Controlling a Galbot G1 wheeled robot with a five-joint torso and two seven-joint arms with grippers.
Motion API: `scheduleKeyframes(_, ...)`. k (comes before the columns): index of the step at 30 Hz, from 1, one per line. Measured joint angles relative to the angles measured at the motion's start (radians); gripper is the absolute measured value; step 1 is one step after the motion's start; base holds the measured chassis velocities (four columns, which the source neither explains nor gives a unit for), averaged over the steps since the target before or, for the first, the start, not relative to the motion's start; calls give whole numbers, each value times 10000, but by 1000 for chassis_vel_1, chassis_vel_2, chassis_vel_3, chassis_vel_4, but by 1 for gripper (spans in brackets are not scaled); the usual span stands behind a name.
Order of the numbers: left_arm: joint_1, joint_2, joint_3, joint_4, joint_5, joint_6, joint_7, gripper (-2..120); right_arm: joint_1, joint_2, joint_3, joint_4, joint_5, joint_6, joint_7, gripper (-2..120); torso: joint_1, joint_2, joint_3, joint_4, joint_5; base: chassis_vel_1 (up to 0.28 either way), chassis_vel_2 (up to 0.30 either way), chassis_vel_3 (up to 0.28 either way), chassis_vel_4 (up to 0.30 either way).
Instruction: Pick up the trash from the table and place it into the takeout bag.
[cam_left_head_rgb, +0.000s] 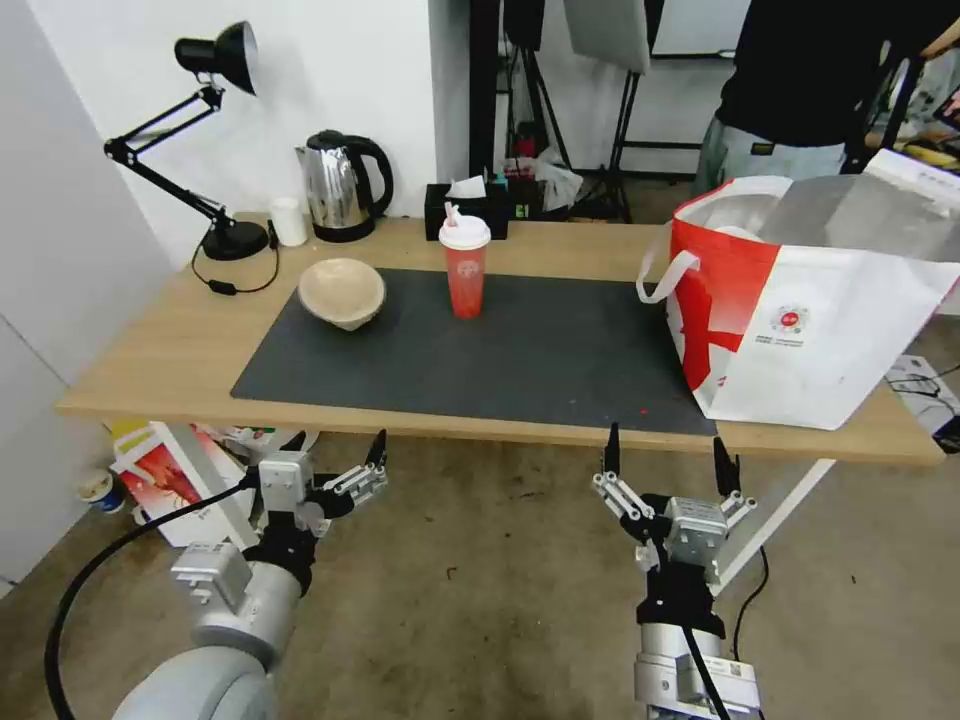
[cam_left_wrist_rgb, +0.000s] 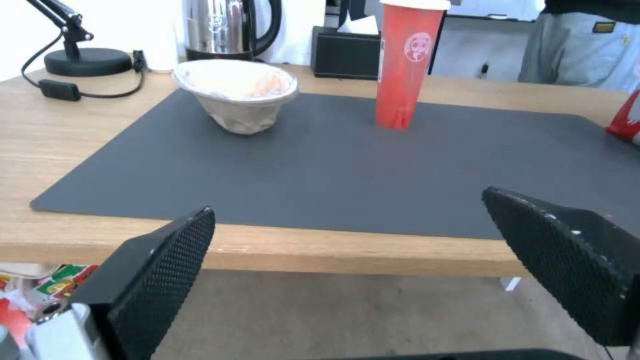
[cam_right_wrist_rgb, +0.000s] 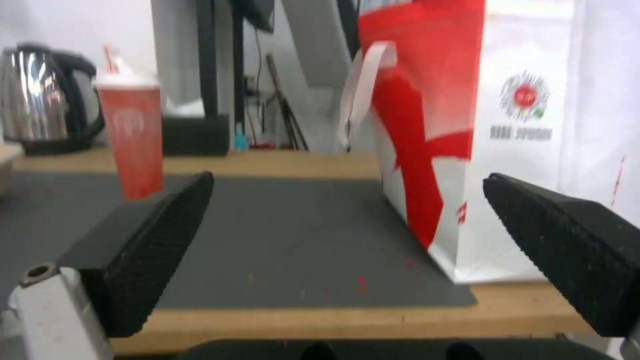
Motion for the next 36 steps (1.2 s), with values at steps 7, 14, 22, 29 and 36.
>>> scheduleKeyframes(7, 0, 1, 6, 44, 0, -16, 13, 100, 101, -405, 29, -60, 600, -499, -210, 100, 0, 0, 1, 0, 0, 0, 0, 0, 0)
scheduleKeyframes(14, 15, 45, -11, 44, -10, -28, 15, 100, 151, -599, -34, -178, 946, -690, -325, 100, 0, 0, 0, 0, 0, 0, 0, 0, 0)
scheduleKeyframes(22, 15, 43, -7, 47, -14, -34, 16, 100, 149, -642, -151, -230, 1153, -831, -339, 100, 0, 1, 0, 0, 0, 0, 0, 0, 0)
scheduleKeyframes(29, 21, 45, -11, 48, -15, -35, 17, 100, 175, -664, -203, -352, 1210, -867, -315, 100, 0, 0, 0, 0, 0, 0, 0, 0, 0)
scheduleKeyframes(36, 13, 31, -12, 48, -15, -36, 19, 100, 179, -650, -239, -394, 1214, -870, -294, 100, 0, 0, 0, 0, 0, 0, 0, 0, 0)
